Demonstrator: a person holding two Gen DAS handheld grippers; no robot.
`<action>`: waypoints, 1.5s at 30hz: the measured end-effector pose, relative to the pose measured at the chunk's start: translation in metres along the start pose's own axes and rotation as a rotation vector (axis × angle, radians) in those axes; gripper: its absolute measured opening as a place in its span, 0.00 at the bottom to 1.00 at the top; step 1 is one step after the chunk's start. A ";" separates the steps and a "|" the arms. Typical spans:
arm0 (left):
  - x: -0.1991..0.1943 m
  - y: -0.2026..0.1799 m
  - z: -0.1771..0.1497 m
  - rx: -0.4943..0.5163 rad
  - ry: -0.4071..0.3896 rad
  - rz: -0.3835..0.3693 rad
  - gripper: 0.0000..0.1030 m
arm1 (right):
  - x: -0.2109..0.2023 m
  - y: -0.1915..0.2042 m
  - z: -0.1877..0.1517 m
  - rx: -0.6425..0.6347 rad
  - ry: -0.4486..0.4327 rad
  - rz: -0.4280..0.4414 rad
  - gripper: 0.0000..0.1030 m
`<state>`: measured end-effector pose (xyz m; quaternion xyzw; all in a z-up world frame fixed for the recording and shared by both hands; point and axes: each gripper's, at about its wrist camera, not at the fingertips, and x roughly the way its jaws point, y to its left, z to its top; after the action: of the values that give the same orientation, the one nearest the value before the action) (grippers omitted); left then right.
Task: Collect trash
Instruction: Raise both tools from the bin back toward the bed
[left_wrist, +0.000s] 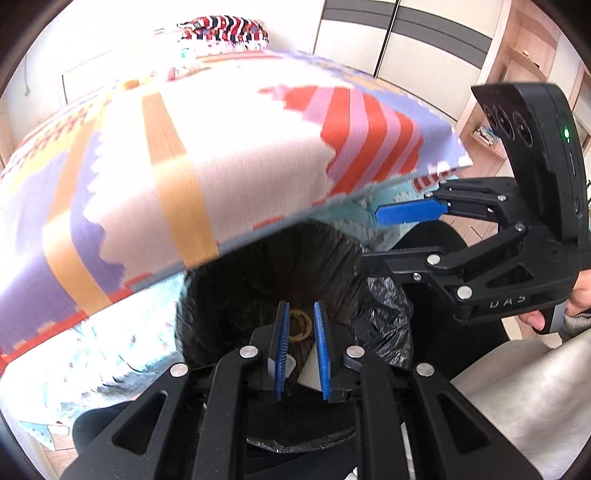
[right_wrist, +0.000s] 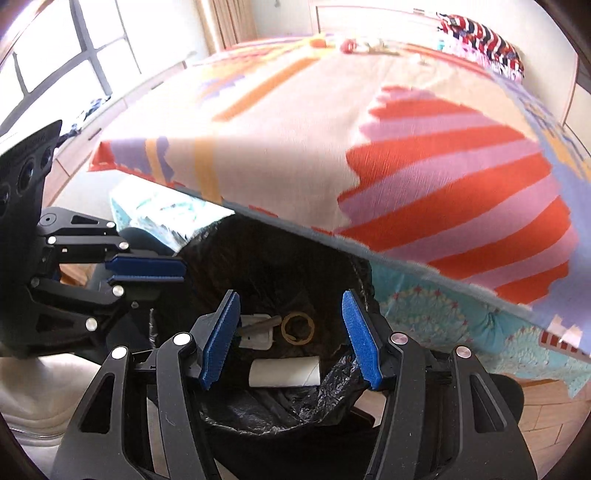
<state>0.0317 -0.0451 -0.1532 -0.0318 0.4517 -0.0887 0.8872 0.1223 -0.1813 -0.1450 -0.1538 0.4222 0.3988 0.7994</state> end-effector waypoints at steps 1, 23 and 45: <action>-0.003 0.002 0.002 -0.001 -0.008 0.005 0.12 | -0.004 0.000 0.001 -0.003 -0.009 -0.001 0.56; -0.066 0.034 0.077 0.051 -0.210 0.105 0.60 | -0.053 -0.010 0.066 -0.066 -0.201 -0.061 0.61; -0.032 0.097 0.161 -0.002 -0.214 0.133 0.62 | -0.034 -0.062 0.151 0.001 -0.268 -0.107 0.62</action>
<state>0.1563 0.0524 -0.0460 -0.0119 0.3557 -0.0253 0.9342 0.2422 -0.1494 -0.0336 -0.1208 0.3033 0.3724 0.8688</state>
